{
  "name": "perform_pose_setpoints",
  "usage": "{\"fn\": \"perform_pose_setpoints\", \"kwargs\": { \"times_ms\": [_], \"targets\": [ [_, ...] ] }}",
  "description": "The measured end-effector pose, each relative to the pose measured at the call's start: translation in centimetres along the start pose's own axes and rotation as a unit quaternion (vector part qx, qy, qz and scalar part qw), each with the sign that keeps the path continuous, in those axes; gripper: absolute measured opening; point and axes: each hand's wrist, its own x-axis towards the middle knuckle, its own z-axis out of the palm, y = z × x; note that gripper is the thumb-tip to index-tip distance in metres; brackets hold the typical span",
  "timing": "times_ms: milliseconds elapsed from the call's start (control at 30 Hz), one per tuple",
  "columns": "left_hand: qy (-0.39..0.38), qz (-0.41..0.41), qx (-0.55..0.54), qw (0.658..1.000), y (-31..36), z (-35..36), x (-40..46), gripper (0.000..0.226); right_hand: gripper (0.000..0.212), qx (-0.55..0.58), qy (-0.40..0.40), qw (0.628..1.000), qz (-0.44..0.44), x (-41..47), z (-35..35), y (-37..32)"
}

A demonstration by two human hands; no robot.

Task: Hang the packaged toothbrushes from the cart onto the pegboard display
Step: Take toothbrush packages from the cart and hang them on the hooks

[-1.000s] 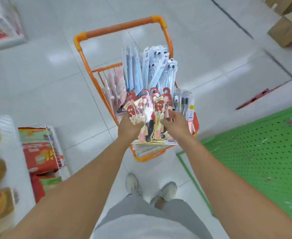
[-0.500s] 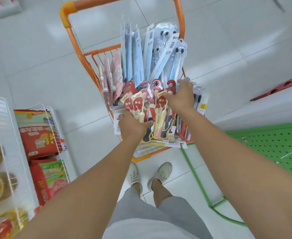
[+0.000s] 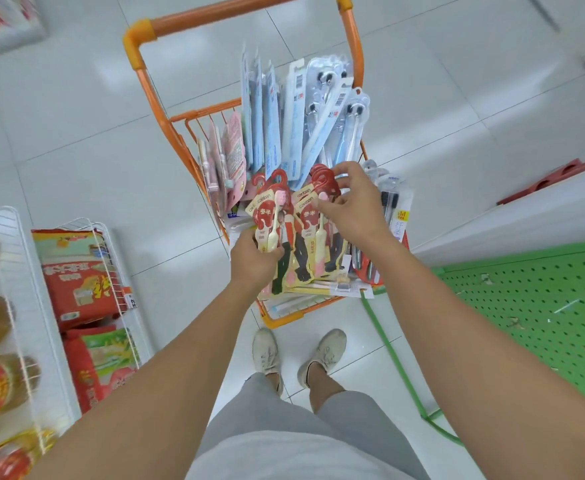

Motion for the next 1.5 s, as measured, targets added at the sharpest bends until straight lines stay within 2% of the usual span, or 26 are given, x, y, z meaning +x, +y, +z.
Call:
{"fn": "perform_pose_setpoints", "kwargs": {
  "times_ms": [233, 333, 533, 700, 833, 967, 1100, 1167, 1233, 1367, 1500],
  "targets": [
    [-0.051, 0.075, -0.099, 0.991, 2.7, -4.3, -3.1, 0.031, 0.033, 0.06, 0.072, 0.994, -0.055, -4.5, -2.6, -3.9],
    [-0.089, 0.119, -0.109, 0.983, 4.2, -4.7, -4.3, 0.033, 0.034, 0.082, 0.123, 0.987, -0.06, -7.1, -4.2, -5.3],
    [-0.252, 0.202, -0.077, 0.943, 8.7, -2.1, -8.8, 0.034, 0.036, 0.049, 0.231, 0.97, -0.056, -14.7, -9.7, -5.7],
    [-0.385, 0.208, -0.08, 0.895, 10.4, 2.7, -15.9, 0.028, 0.034, 0.151, 0.254, 0.955, -0.019, -22.4, -14.6, -2.5],
    [-0.471, 0.224, -0.048, 0.852, 9.7, 7.6, -23.5, 0.041, 0.035, 0.207, 0.316, 0.926, 0.002, -30.2, -17.6, 0.9],
    [-0.492, 0.268, 0.011, 0.828, 7.8, 13.0, -32.2, 0.044, 0.036, 0.271, 0.397, 0.876, 0.021, -39.1, -20.9, 5.7],
    [-0.489, 0.299, 0.046, 0.818, 5.1, 18.6, -41.9, 0.042, 0.042, 0.304, 0.413, 0.858, 0.024, -49.9, -25.2, 11.4],
    [-0.495, 0.301, 0.042, 0.814, 3.9, 21.1, -47.3, 0.04, 0.036, 0.325, 0.423, 0.846, 0.02, -55.3, -27.6, 14.1],
    [-0.501, 0.3, 0.038, 0.811, 3.2, 23.4, -52.3, 0.039, 0.027, 0.316, 0.429, 0.846, 0.017, -60.1, -30.2, 16.2],
    [-0.512, 0.309, 0.025, 0.801, 2.8, 26.8, -60.0, 0.045, 0.026, 0.295, 0.435, 0.851, -0.001, -66.0, -34.7, 17.8],
    [-0.491, 0.332, 0.016, 0.806, 3.2, 28.1, -62.8, 0.027, 0.026, 0.308, 0.447, 0.839, -0.036, -68.3, -37.1, 18.5]
  ]
}}
